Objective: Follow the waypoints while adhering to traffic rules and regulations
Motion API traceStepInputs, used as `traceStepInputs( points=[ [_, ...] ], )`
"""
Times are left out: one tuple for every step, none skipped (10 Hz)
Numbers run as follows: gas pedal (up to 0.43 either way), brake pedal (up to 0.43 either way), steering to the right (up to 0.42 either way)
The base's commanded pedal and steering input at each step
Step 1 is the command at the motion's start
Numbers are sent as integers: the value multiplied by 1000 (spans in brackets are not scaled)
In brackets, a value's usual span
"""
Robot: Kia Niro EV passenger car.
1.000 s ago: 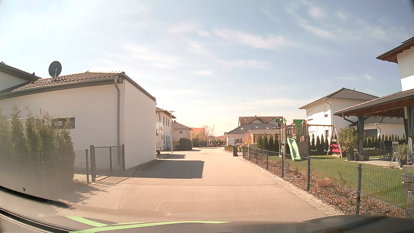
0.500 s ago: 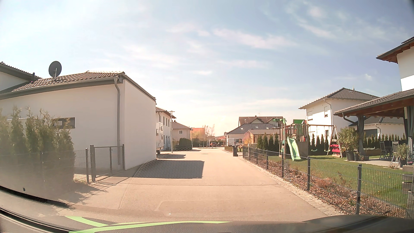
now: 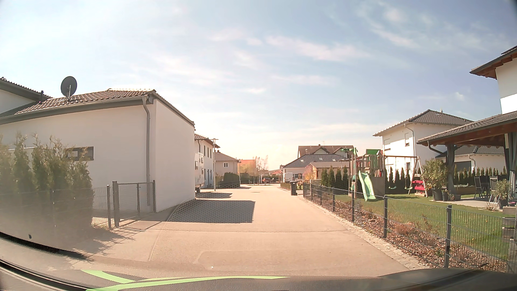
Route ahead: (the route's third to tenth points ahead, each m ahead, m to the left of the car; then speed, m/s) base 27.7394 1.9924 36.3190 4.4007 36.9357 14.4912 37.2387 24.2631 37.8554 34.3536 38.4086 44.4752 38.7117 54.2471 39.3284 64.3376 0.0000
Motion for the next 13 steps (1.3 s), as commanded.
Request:
traceStepInputs(
  points=[
    [0,433,0],
    [0,433,0],
    [0,433,0],
    [0,433,0],
    [0,439,0],
    [0,433,0],
    [0,433,0],
    [0,433,0],
    [0,433,0],
    [0,433,0],
    [0,433,0],
    [0,433,0],
    [0,433,0]
  ],
)
